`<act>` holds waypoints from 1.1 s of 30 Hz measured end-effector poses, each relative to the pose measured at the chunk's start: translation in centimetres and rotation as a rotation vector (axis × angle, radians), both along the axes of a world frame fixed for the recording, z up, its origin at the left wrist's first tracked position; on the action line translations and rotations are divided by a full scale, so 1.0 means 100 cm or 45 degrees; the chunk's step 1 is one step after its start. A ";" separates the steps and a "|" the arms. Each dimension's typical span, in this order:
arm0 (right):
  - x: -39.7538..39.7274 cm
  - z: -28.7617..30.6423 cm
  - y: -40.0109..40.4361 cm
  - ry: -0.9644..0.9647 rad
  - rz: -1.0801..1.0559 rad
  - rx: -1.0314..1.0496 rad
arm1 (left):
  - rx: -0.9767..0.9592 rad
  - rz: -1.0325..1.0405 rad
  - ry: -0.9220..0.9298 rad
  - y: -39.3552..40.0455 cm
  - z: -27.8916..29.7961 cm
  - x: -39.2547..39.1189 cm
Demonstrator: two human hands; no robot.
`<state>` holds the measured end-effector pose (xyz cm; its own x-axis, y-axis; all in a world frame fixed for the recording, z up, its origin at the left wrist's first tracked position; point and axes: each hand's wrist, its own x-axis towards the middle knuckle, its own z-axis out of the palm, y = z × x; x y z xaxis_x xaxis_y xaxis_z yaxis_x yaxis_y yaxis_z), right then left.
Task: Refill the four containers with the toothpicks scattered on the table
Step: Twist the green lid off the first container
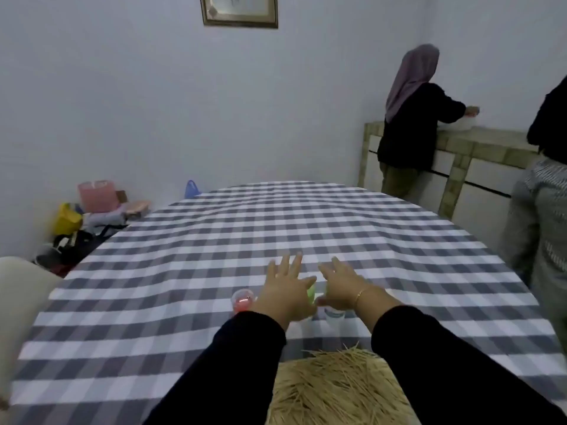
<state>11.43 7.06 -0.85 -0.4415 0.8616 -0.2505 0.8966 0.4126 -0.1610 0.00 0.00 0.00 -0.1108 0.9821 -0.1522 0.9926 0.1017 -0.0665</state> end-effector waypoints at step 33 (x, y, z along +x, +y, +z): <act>-0.068 -0.060 -0.189 1.045 0.540 -0.010 | 0.725 0.289 -0.641 -0.185 -0.110 -0.107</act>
